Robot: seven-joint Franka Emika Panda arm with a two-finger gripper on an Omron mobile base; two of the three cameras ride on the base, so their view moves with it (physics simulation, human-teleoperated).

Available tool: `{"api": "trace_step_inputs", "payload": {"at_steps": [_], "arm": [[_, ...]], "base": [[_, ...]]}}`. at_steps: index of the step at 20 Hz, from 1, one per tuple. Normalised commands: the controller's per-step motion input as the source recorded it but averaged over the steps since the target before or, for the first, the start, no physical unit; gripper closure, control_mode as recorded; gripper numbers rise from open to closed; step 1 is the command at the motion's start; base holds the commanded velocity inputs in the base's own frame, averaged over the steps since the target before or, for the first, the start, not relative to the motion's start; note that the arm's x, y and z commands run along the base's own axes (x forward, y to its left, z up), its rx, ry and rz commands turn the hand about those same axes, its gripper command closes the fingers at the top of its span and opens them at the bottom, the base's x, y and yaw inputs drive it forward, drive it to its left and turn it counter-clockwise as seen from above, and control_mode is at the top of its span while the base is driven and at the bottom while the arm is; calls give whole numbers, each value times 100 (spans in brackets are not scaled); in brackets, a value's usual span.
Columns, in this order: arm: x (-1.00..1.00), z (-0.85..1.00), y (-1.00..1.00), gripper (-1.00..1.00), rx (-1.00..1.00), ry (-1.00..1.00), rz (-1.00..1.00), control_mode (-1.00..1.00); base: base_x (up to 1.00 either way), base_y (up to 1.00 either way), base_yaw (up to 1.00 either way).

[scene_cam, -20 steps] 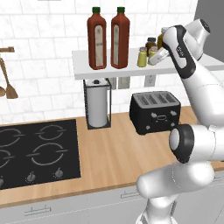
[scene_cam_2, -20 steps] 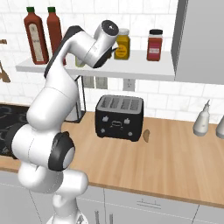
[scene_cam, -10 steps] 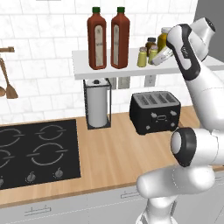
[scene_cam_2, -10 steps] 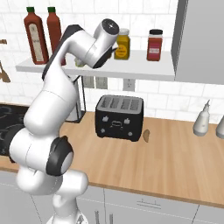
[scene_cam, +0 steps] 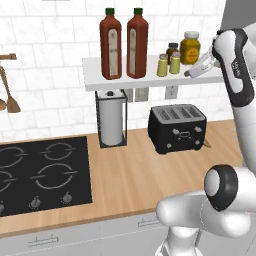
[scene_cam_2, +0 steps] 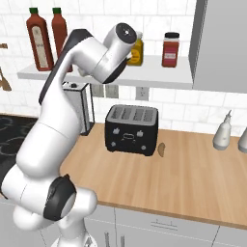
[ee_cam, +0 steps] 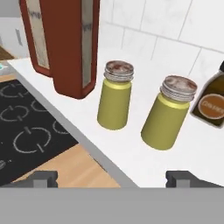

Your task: Put the shaker and condiment bottle from the counter next to their counterparts in the cabinet.

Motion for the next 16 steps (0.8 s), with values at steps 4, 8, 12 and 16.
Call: {"api": "trace_step_inputs", "payload": {"at_steps": [4,8,12,16], "arm": [[-87,29,-2,-100,9,0,-6,-100],[-98,10,0,-100,7,-10,-7,-100],[-100,0,0,-100,4,-25,-10,-100],[-100,7,0,-100,8,-24,-9,-100]], "base": [[0,0,0],[0,0,0],[0,0,0],[0,0,0]]}}
